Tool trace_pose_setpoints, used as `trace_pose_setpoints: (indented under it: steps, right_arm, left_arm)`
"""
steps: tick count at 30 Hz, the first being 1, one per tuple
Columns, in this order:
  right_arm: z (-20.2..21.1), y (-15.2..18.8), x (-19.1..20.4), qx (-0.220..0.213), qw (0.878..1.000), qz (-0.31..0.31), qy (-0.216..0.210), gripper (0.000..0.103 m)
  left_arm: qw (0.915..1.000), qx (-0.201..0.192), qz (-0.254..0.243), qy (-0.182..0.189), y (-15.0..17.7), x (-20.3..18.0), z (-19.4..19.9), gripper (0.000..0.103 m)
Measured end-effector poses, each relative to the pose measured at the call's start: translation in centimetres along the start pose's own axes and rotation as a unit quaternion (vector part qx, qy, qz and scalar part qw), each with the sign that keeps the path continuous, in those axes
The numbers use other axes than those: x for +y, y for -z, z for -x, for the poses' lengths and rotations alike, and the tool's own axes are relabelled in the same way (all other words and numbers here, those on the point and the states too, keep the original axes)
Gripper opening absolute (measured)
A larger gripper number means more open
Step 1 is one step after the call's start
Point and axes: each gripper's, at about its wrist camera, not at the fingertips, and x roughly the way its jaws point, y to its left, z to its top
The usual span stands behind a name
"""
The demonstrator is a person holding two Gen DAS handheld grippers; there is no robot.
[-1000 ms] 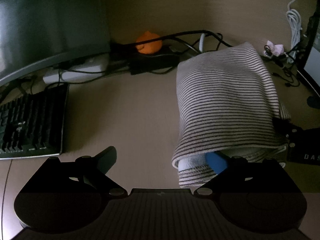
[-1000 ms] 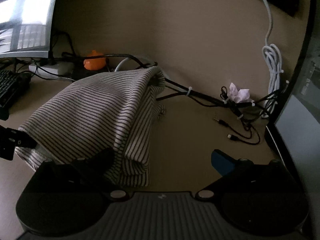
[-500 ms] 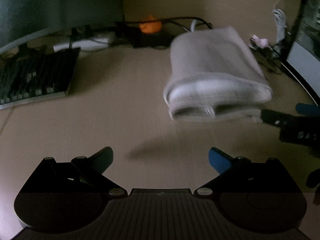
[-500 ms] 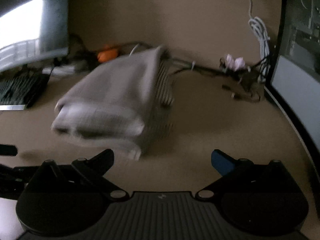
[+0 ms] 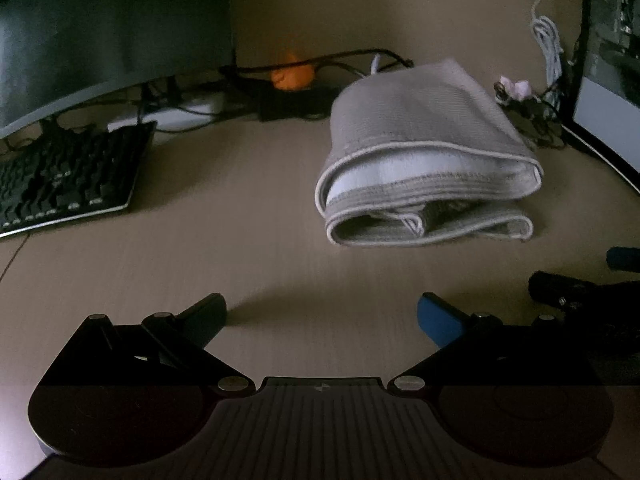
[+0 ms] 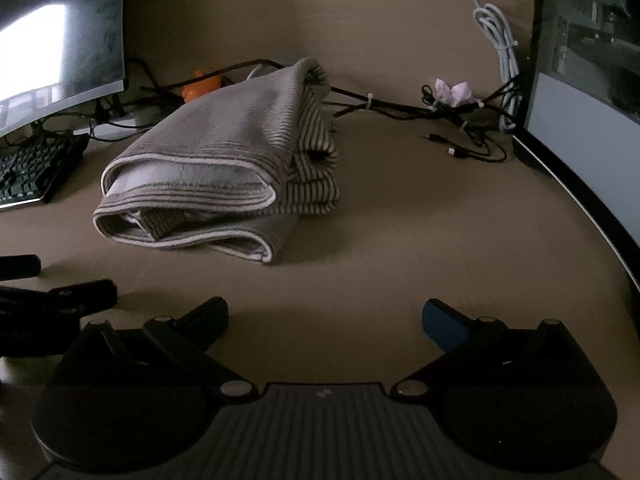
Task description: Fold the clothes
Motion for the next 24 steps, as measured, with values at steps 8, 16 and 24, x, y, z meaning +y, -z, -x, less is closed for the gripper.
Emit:
trace_pose_setpoints:
  steps: [8,16,24]
  right_arm:
    - [-0.87,-0.64,-0.01,-0.001,1.000,0.008,-0.009,0.103]
    - [-0.86,-0.61,0.05,-0.001,1.000,0.008,-0.009,0.103]
    - [-0.89,-0.54,0.07,-0.001,1.000,0.008,-0.009,0.103]
  left_arm:
    - [1.0000,-0.005,0.004,0.001,-0.47,-0.10,-0.66,0.103]
    - [1.0000,-0.005,0.005,0.001,-0.55,-0.13,-0.62,0.103]
    - [1.0000,-0.005,0.005,0.000,-0.59,-0.16,-0.60,0.103]
